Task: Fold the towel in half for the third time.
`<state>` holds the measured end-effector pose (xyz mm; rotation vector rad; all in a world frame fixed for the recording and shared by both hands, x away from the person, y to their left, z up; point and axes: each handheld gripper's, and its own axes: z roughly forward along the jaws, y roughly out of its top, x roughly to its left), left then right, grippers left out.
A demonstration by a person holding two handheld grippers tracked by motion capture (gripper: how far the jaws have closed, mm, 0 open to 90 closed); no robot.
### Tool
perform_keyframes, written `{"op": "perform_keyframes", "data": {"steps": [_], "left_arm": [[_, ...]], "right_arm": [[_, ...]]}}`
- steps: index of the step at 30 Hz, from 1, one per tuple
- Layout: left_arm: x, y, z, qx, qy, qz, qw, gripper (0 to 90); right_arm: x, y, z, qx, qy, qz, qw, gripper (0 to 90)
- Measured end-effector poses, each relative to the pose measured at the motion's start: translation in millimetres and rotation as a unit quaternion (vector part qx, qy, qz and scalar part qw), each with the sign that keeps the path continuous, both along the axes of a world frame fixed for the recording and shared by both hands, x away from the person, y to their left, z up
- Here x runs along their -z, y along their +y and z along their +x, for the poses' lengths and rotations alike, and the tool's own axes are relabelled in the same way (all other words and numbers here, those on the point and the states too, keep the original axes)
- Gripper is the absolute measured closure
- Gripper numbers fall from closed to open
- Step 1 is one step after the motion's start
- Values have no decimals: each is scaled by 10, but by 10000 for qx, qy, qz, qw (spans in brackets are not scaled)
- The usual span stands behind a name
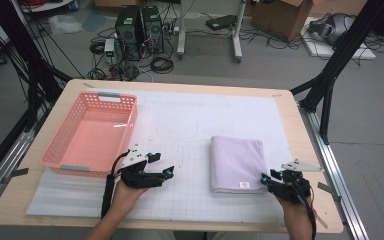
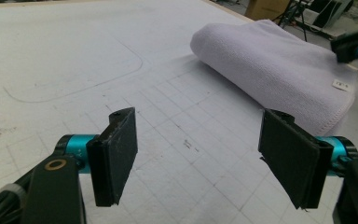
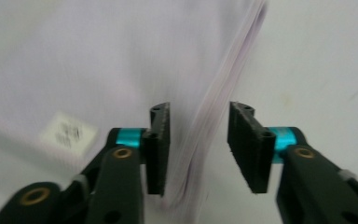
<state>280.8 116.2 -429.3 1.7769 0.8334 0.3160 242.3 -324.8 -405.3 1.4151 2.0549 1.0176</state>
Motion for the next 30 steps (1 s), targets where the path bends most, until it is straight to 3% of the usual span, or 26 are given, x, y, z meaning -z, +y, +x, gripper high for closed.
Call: {"op": "perform_keyframes", "data": {"steps": [2,4,9,11,15,18,22,25,29,30], "left_arm": [[4,7,6,-8,19,-18,10000,286],[6,11,9,-16,22,-12,10000,286],[-2,6,-3,5,-3,-33,10000,285],[4,-7,-3,27,6,-13,10000,286],[10,-11,4,25,15,-10,10000,286],[9,-2,6,29,13,5,10000,286],[3,4,2,17,8,-37,10000,286],[1,8,0,14,14,-44,10000,286],[-10,20,-2,-15,8,-71,10000,286],[-11,25,-1,-18,-4,-60,10000,286]], "right_arm": [[-98,15,37,-16,-332,72,9994,561],[-116,80,152,-149,-400,14,9991,564],[8,366,600,-706,-140,4,9974,542],[45,509,762,-897,-11,-229,9957,535],[94,785,998,-1273,1,-466,9908,501],[195,946,1152,-1349,179,-756,9878,492],[215,950,1187,-1321,139,-710,9886,480],[119,868,1084,-1367,0,-775,9876,507],[43,612,926,-1122,-140,-594,9918,581],[59,542,904,-1067,-93,-566,9926,636]]}}
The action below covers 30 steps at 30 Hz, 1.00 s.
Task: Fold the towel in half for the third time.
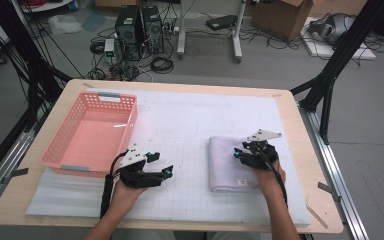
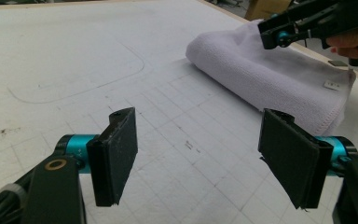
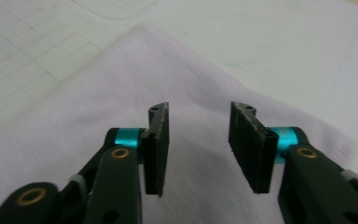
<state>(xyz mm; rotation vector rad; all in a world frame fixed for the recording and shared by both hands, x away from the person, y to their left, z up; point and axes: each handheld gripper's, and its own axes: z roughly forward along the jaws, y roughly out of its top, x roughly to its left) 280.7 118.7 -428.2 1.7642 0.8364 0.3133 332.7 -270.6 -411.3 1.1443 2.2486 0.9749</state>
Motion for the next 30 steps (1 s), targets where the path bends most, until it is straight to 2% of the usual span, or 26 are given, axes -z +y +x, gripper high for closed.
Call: {"op": "perform_keyframes", "data": {"steps": [2,3,5,8,10,12,13,15,17,19,20,21,23,25,27,30], "left_arm": [[-1,4,2,-11,-12,-3,10000,289],[-2,8,2,-9,-12,-7,10000,288],[-4,16,3,-18,-13,-15,10000,288],[1,16,3,-23,6,-32,10000,288],[3,18,2,-12,1,-24,10000,288],[9,21,8,-20,14,-4,10000,289],[10,21,8,-28,22,-17,10000,289],[7,23,7,-28,3,-5,10000,288],[4,21,4,-33,-8,-16,10000,288],[7,15,4,-30,2,-22,10000,288],[7,15,5,-13,-6,-11,10000,289],[7,15,6,2,-13,-12,10000,288],[7,15,2,9,-5,-47,10000,287],[6,13,-3,27,-20,-64,10000,286],[10,10,-1,42,-14,-79,10000,284],[16,3,2,77,-18,-54,10000,283]], "right_arm": [[95,-110,-20,101,215,-79,9997,687],[158,-161,-29,144,222,-74,9996,691],[228,-263,-62,308,146,185,9992,696],[211,-323,-104,565,63,240,9981,678],[131,-339,-210,654,-211,365,9970,681],[55,-371,-327,538,-435,497,9964,692],[16,-400,-411,485,-468,594,9960,702],[-8,-450,-532,481,-361,631,9962,725],[28,-499,-611,510,-156,516,9972,736],[117,-550,-656,501,99,461,9976,743],[169,-574,-676,558,185,361,9976,743],[223,-613,-691,588,234,384,9973,742],[264,-684,-748,772,258,696,9942,718],[219,-689,-799,791,199,647,9946,706],[152,-682,-868,750,75,587,9954,652],[87,-736,-1009,765,-90,1000,9920,522]]}}
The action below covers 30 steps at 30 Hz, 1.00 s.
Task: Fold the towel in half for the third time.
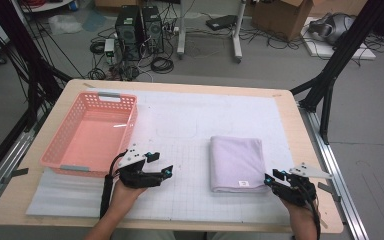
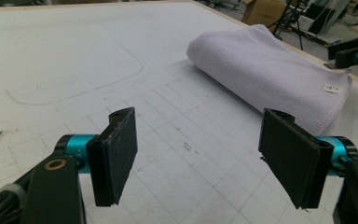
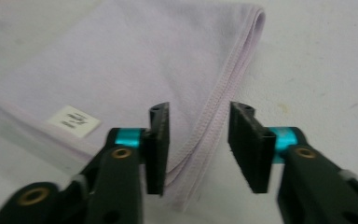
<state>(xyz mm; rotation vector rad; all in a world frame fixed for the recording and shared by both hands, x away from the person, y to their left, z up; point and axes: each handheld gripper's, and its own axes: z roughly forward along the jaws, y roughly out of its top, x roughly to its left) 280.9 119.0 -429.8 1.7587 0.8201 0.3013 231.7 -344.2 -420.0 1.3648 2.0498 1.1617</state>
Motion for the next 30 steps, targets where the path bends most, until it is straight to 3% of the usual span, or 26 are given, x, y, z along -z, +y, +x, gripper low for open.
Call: {"op": "perform_keyframes", "data": {"steps": [3,7,11,14,19,22,30], "left_arm": [[-4,-1,-5,-14,-20,-14,10000,283],[-13,10,-15,-26,-57,-22,10000,283],[-19,4,-39,3,-82,0,10000,283],[-22,-3,-44,25,-92,-4,10000,283],[-16,5,-46,-23,-56,-103,9999,264],[-10,9,-43,-70,-62,-139,9999,217],[-17,0,-58,-30,-114,-113,9999,212]], "right_arm": [[-15,-50,-132,21,-82,210,9997,458],[-19,-53,-256,-17,-222,-9,9998,388],[-34,-72,-295,91,-336,36,9994,264],[-55,-64,-305,-61,-521,64,9986,203],[-79,-50,-367,-313,-792,98,9963,170],[-67,-50,-369,-334,-777,102,9964,170],[-58,-28,-360,-332,-712,24,9969,171]]}}
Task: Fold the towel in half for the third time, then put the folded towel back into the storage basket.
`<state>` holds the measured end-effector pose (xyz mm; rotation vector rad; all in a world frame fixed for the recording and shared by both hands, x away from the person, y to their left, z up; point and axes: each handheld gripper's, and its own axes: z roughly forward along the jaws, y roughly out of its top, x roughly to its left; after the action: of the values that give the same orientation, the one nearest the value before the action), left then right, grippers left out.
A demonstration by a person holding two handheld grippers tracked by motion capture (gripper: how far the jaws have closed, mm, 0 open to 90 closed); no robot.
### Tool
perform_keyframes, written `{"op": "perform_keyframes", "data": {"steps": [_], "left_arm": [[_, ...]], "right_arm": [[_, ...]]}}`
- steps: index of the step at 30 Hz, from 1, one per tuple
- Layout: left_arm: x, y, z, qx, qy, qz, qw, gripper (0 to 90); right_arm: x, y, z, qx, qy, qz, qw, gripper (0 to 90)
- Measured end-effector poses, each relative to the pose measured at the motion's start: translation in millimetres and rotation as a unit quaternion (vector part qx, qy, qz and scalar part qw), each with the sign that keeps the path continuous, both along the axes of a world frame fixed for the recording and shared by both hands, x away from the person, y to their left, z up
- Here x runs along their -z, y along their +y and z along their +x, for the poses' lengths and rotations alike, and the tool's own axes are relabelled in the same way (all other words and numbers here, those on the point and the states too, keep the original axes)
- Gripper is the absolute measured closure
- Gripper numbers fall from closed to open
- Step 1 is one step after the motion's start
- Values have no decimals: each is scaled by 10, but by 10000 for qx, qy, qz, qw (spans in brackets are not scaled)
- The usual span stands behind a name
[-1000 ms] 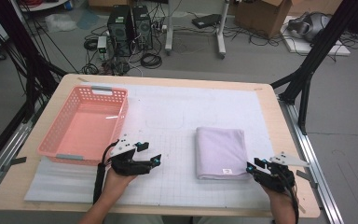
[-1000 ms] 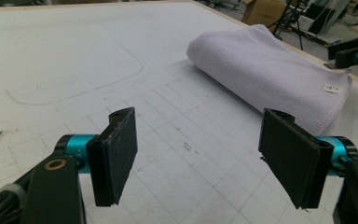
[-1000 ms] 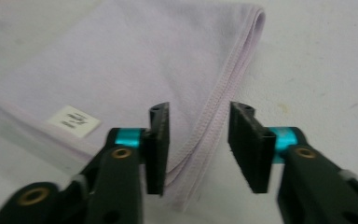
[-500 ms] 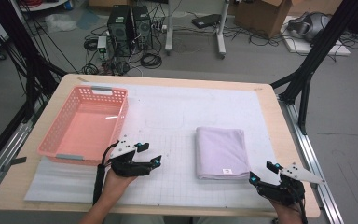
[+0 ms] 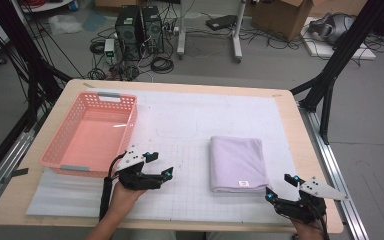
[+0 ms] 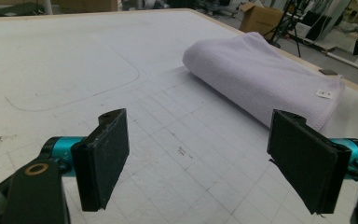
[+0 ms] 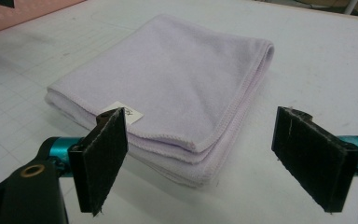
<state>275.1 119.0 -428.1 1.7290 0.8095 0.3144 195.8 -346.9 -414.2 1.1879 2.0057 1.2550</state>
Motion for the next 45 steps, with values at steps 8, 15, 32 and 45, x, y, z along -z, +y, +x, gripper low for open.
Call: {"op": "perform_keyframes", "data": {"steps": [8,15,32,45], "left_arm": [[35,6,29,-28,83,29,10000,213],[45,-4,52,-15,133,-3,9999,213],[-23,-84,97,-71,42,-44,10000,168],[-123,-260,222,-77,-185,-66,9998,168]], "right_arm": [[-4,1,12,28,25,-26,10000,171],[13,-19,14,57,93,-53,9999,171],[51,-28,-3,37,195,-108,9997,172],[41,-50,-19,70,165,-91,9998,173]]}}
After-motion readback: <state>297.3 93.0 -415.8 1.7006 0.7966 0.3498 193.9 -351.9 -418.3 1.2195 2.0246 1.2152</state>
